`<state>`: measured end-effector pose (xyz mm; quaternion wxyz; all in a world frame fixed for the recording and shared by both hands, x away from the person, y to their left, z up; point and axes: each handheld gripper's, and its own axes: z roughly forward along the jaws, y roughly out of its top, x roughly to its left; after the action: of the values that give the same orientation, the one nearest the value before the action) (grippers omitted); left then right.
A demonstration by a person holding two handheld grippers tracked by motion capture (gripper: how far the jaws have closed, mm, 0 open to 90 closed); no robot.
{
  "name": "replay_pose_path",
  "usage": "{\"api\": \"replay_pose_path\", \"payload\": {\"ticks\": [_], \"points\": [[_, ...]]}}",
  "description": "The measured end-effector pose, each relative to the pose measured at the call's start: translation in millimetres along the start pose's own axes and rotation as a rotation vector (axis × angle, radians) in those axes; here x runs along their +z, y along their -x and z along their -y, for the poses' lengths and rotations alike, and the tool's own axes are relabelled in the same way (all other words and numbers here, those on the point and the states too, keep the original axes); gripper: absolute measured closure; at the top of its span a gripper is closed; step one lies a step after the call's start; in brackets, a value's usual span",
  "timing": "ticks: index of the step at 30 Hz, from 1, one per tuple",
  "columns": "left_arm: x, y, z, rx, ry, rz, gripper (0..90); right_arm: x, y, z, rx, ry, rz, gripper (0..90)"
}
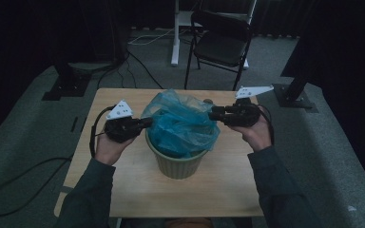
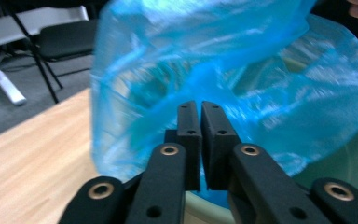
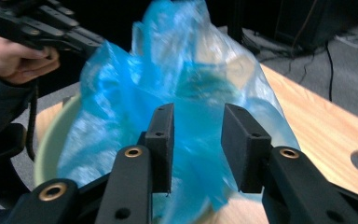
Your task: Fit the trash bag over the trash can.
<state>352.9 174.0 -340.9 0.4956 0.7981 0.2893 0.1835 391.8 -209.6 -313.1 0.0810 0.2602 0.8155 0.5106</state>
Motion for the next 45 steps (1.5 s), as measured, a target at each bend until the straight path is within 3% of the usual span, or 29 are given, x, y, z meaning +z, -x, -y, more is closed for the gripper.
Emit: {"api": "replay_pose_path", "payload": {"ticks": [4, 8, 11, 14, 16, 19, 24, 32, 34, 40, 45], "points": [[-0.4, -3.0, -5.3, -0.007, 0.014, -0.012, 78.3, 0.5, -9.0, -6.5, -0.047, -0.001, -0.072, 59.2], [3.0, -0.1, -9.0, 0.0, 0.022, 0.013, 68.9, 6.6, -14.4, -10.5, -0.066, -0.016, -0.081, 58.0], [14.4, 6.9, -13.5, 0.026, -0.007, 0.007, 61.3, 17.4, -16.5, -15.2, -0.084, -0.044, -0.061, 57.9], [24.2, 10.8, -14.7, 0.04, -0.047, 0.008, 64.4, 27.2, -15.8, -17.9, -0.091, -0.078, -0.051, 69.0], [28.1, 12.6, -13.9, 0.038, -0.055, 0.02, 74.9, 32.6, -13.4, -19.2, -0.095, -0.091, -0.033, 82.0], [30.1, 13.3, -11.7, 0.043, -0.066, 0.024, 88.2, 39.2, -5.0, -21.8, -0.075, -0.097, 0.015, 89.6], [26.8, 13.5, -7.5, 0.066, -0.088, 0.025, 89.8, 47.7, 19.3, -26.5, -0.024, -0.109, 0.11, 90.0], [22.2, 9.3, 2.0, 0.06, -0.112, 0.009, 89.9, 61.3, 54.0, -28.6, 0.066, -0.142, 0.258, 90.0], [19.3, 7.7, 2.5, 0.057, -0.101, -0.003, 89.8, 64.3, 58.5, -28.5, 0.085, -0.145, 0.267, 90.0], [9.9, 2.0, -7.1, 0.052, -0.055, -0.073, 78.9, 67.0, 55.6, -28.5, 0.073, -0.143, 0.247, 90.0], [16.7, 1.8, -19.8, 0.086, -0.054, -0.184, 71.3, 64.5, 54.3, -29.9, 0.087, -0.114, 0.204, 90.0]]}}
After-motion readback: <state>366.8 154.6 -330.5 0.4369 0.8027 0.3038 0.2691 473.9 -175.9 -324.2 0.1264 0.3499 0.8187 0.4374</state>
